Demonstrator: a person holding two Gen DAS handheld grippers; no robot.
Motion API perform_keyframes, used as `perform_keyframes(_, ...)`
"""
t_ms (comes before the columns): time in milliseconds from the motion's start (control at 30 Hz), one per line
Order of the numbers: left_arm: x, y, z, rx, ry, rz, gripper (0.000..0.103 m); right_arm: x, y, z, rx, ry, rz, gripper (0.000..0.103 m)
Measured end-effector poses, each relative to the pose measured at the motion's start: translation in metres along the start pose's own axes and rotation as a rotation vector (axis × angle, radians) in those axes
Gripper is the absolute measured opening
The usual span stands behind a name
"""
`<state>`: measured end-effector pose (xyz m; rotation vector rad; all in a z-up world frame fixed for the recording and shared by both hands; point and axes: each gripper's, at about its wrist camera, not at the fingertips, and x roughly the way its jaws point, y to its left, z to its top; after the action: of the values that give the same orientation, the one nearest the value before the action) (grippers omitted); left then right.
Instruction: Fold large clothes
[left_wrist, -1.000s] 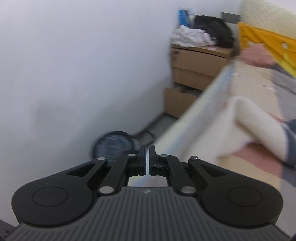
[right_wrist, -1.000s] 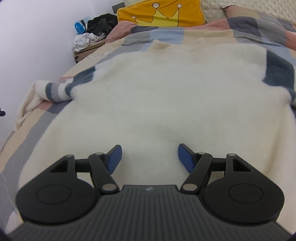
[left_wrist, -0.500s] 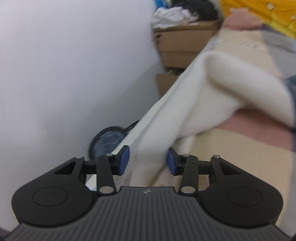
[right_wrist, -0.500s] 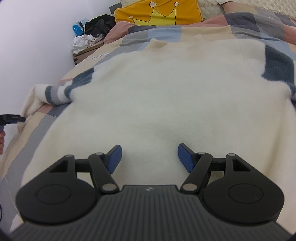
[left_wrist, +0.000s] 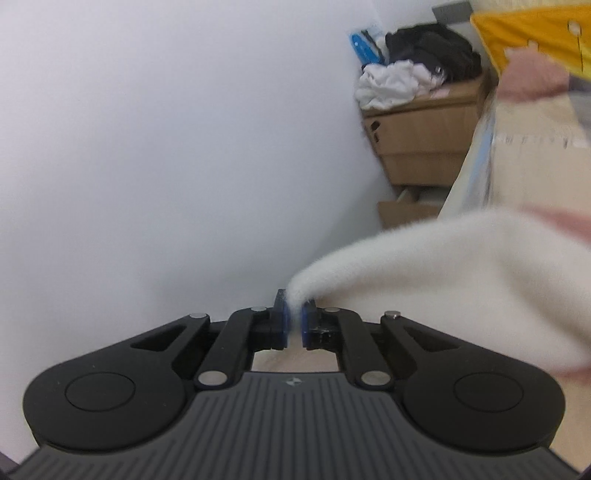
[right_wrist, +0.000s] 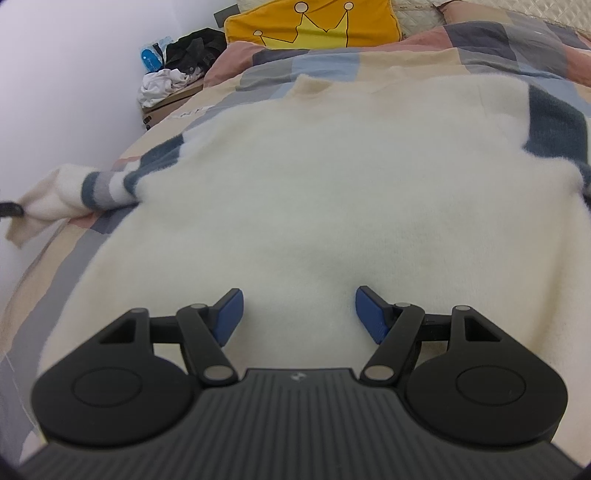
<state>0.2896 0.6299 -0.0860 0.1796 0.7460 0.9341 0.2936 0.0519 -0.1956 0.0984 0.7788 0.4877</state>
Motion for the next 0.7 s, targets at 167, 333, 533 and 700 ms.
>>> perform_keyframes(167, -0.029, 0.041, 0.017, -0.106, 0.035, -0.111, 0.008, -0.001, -0.002, 0.0, 0.011, -0.001, 0.007, 0.069)
perform_keyframes(333, -0.068, 0.082, 0.012, -0.191, 0.123, -0.28, 0.008, -0.003, -0.005, 0.001, 0.025, 0.0, 0.016, 0.069)
perform_keyframes(533, -0.079, 0.123, -0.007, -0.27, 0.308, -0.487, 0.008, -0.006, -0.011, 0.001, 0.065, 0.005, 0.035, 0.069)
perform_keyframes(700, -0.044, 0.116, -0.024, -0.286, 0.413, -0.46, 0.008, -0.007, -0.01, 0.001, 0.057, 0.006, 0.029, 0.069)
